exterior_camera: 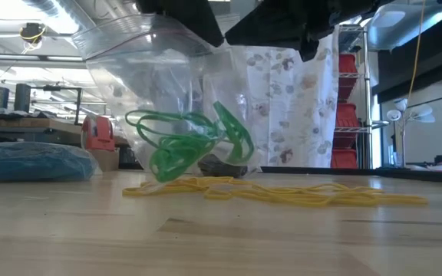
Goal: Sort rubber bands
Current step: Close the transparent zip bag
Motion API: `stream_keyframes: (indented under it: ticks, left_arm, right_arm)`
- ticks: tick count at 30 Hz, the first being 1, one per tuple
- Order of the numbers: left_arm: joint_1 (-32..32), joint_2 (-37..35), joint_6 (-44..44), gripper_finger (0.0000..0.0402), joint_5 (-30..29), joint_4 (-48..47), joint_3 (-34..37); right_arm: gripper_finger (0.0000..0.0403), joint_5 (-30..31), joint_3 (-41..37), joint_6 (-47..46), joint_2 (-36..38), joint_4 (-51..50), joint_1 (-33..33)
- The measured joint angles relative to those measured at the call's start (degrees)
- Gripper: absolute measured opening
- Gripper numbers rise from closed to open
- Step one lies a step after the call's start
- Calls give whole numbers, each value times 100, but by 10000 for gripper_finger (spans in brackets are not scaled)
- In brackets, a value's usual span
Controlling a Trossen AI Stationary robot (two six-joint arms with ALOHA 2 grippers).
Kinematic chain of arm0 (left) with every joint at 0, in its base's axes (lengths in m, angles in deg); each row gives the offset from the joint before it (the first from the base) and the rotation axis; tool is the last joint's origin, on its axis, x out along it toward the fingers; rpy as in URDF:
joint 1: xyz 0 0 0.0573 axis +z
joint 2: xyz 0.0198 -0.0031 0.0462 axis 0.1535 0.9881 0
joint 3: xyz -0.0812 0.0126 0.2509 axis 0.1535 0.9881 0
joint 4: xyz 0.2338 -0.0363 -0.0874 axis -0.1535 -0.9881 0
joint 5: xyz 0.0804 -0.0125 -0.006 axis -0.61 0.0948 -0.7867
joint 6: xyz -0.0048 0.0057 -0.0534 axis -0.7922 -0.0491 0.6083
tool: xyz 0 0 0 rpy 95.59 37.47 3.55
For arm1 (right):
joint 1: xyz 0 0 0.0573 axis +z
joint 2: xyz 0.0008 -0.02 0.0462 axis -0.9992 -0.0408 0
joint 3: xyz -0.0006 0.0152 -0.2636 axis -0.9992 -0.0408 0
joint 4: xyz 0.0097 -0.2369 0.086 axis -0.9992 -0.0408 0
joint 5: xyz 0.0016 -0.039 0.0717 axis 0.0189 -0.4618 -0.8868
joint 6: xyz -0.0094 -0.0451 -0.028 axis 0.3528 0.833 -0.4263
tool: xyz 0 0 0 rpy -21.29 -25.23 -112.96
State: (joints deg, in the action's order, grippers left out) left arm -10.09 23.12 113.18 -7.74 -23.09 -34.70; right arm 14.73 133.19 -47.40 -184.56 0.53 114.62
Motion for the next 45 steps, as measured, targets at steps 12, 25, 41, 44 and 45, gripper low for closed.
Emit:
stream_keyframes:
  ticks: [12, 25, 41, 44, 45]
  left_arm:
    - [146, -162, -446, 15, 339, -96, -4]
    - [61, -216, -589, 1, 264, -148, -2]
    - [-11, -315, -507, 0, 273, 482, 0]
    - [-17, -315, -544, 0, 273, 503, 0]
    - [-22, -315, -571, 0, 275, 515, 0]
  right_arm:
    - [1, -17, 0, -8, -2, 103, 0]
    - [35, -410, 0, -175, 308, -622, 29]
    - [138, -363, 2, 618, 485, -133, 150]
    - [133, -70, 2, 623, 485, -151, 102]
    - [128, -57, 2, 623, 485, -145, 72]
